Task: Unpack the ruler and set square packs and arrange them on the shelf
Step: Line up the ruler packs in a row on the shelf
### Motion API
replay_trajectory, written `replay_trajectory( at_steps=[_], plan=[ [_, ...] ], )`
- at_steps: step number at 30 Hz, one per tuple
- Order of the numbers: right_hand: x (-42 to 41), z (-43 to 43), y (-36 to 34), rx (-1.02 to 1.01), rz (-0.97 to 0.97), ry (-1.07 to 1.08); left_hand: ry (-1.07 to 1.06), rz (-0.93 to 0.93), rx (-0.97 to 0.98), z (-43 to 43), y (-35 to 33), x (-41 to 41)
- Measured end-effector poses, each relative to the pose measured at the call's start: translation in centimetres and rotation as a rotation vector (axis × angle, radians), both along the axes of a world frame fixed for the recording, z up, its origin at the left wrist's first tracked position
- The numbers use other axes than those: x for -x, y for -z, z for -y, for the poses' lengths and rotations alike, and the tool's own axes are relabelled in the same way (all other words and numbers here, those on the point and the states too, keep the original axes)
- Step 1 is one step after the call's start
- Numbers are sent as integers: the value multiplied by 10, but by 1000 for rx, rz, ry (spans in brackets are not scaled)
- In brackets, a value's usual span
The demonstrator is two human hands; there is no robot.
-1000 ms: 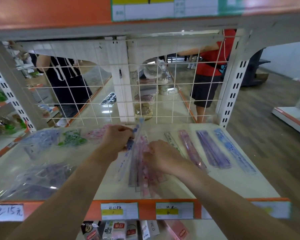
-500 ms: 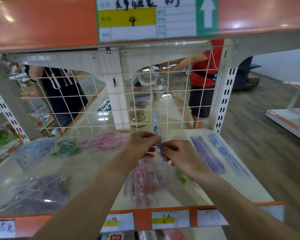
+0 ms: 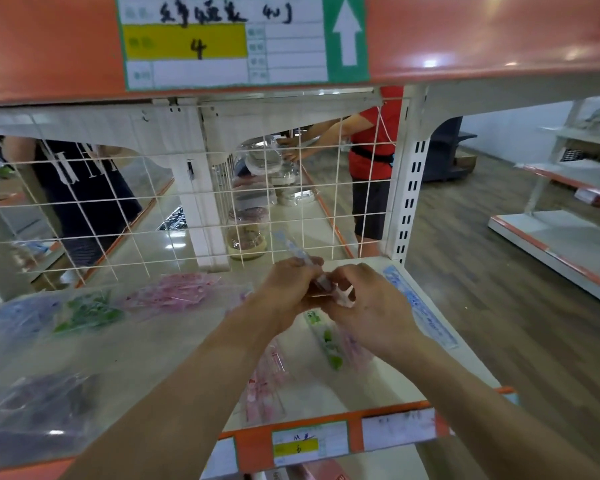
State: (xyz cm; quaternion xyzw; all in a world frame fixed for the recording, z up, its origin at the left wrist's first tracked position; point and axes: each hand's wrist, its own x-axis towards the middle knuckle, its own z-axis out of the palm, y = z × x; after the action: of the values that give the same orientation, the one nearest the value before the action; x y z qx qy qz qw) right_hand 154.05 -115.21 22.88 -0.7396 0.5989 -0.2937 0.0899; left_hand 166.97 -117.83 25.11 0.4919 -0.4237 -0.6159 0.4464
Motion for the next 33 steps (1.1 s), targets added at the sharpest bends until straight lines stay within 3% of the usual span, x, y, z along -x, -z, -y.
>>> replay_trajectory(
  at_steps=[6, 11, 16, 21, 25, 33],
  plan=[
    [23, 7, -2, -106, 226, -15, 70, 145, 20, 7, 2, 12],
    [29, 4, -3, 12, -173, 118, 47, 296, 65, 14, 8, 28],
    [36, 6, -2, -75, -333, 131, 94, 359, 55, 18, 13, 42],
    [83, 32, -7, -304, -147, 234, 117, 370, 50, 21, 14, 41],
    [111, 49, -5, -417, -219, 277, 74, 383, 46, 23, 13, 21],
    [111, 56, 11, -457, -264, 304, 25, 396, 27, 21, 12, -6]
  ],
)
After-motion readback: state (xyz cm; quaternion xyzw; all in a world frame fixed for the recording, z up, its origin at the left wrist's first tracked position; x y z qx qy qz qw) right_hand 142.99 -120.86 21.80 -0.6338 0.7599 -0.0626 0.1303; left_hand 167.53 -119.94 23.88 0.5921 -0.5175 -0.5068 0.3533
